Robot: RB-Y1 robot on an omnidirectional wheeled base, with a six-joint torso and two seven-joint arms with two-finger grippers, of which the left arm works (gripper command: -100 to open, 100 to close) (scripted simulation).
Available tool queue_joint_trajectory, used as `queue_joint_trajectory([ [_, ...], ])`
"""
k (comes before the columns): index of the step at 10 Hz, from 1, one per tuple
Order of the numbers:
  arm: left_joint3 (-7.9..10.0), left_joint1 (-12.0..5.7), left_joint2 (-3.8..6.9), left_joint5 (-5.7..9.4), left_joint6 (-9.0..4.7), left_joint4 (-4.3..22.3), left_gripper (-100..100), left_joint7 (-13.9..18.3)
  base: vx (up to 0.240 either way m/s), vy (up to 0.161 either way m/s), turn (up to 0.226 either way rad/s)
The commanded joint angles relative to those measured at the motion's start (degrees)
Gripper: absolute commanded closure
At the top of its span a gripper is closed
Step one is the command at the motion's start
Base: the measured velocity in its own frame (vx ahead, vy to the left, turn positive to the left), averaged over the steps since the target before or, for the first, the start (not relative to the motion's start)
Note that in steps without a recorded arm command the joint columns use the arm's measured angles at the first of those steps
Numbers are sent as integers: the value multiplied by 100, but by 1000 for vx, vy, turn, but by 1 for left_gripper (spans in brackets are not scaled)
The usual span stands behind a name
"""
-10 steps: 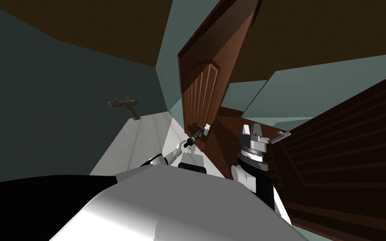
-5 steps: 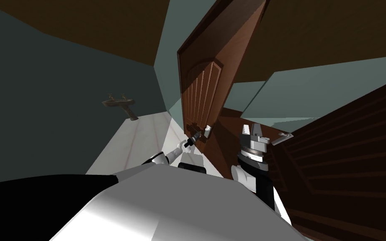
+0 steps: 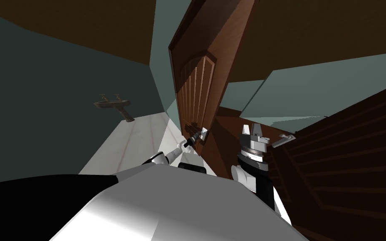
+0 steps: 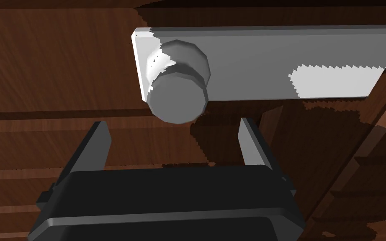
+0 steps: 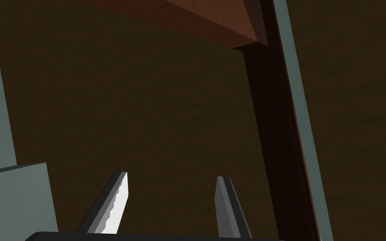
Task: Push the door open
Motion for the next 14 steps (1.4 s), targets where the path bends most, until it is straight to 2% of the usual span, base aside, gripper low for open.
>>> queue_joint_trajectory([
  [1,31,4,-50,8,-4,22,-100,-30,181,-130,-32],
  [2,46,5,-91,11,-7,34,-100,-45,166,-102,-31],
  [3,35,7,-67,8,-7,24,-100,-34,69,-44,0],
  [4,35,7,-67,8,-7,24,100,-34,-8,4,5],
  [9,35,7,-67,8,-7,24,100,-34,-5,5,-6],
  [10,139,-26,-17,32,8,25,100,-89,55,-115,22],
  [14,356,-30,77,81,35,61,100,-209,106,-167,40],
])
